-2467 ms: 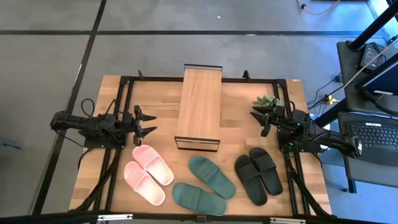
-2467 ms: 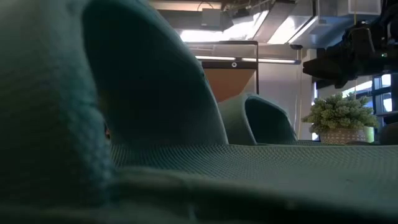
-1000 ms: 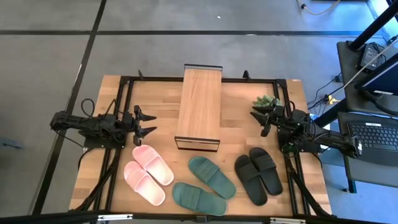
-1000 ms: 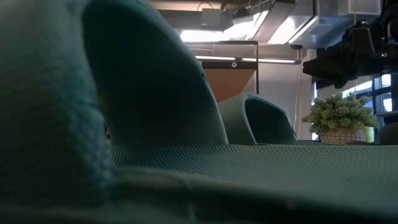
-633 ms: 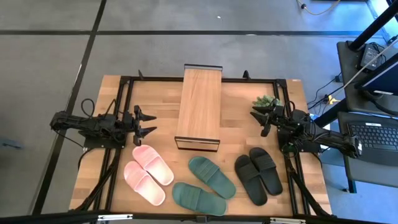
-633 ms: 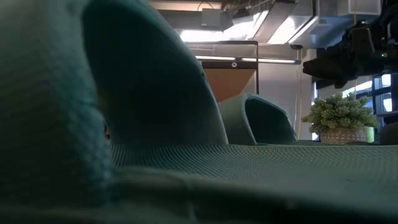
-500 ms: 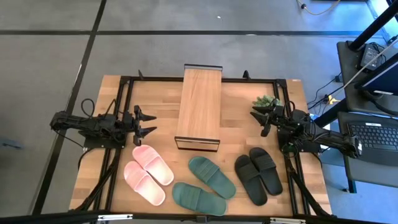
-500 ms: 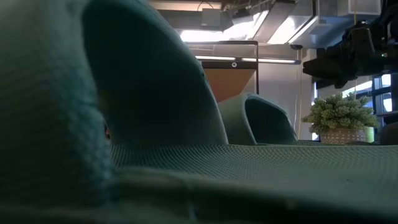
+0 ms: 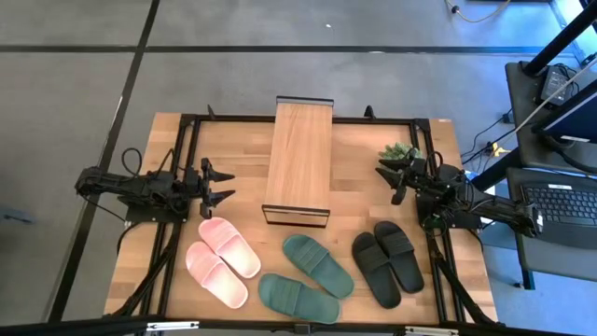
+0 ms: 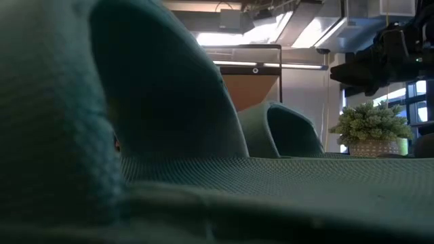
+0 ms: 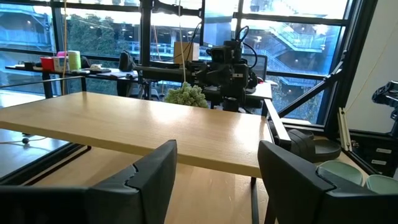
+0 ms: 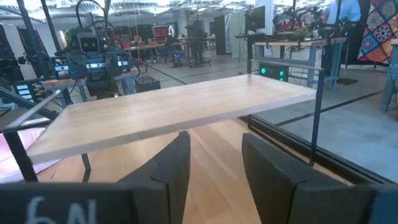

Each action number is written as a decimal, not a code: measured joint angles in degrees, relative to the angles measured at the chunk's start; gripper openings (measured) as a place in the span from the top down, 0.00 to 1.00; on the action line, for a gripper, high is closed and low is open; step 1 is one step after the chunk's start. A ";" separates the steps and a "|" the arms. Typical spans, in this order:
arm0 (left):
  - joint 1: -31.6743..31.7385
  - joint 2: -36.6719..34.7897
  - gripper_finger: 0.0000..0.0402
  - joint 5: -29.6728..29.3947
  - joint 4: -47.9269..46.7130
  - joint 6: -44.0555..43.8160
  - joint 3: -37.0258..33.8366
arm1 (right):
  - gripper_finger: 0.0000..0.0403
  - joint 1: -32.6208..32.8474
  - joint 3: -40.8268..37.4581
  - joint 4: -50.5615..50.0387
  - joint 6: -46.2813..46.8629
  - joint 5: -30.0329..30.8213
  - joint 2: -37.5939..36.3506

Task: Pick and place slides into the shelf
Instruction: Put the right black slipper on the shelf

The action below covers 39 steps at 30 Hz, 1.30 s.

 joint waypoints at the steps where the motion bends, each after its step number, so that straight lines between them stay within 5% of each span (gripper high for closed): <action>1: -0.01 0.00 0.46 0.02 0.02 -0.01 0.00 | 0.64 0.00 0.00 -0.13 0.12 -0.02 0.00; 8: 0.01 -0.02 0.46 0.02 0.02 0.00 -0.01 | 0.64 0.00 0.16 0.45 0.51 0.52 0.00; 15: -0.01 -0.02 0.46 0.02 0.02 0.02 -0.01 | 0.64 2.75 7.29 -1.94 -14.16 -0.03 5.66; 21: 0.01 -0.02 0.46 0.00 0.02 0.02 -0.01 | 0.64 7.51 18.70 -7.17 -22.70 0.88 19.60; 26: 0.00 -0.02 0.46 0.01 0.02 0.04 0.01 | 0.64 13.29 30.21 -18.27 -24.98 8.26 35.78; 32: -0.01 -0.01 0.46 0.00 0.02 0.04 -0.01 | 0.64 23.02 47.39 -38.91 -19.59 10.91 53.36; 39: -0.01 -0.01 0.46 0.00 0.02 0.06 -0.01 | 0.64 35.81 62.39 -63.20 2.99 10.95 66.51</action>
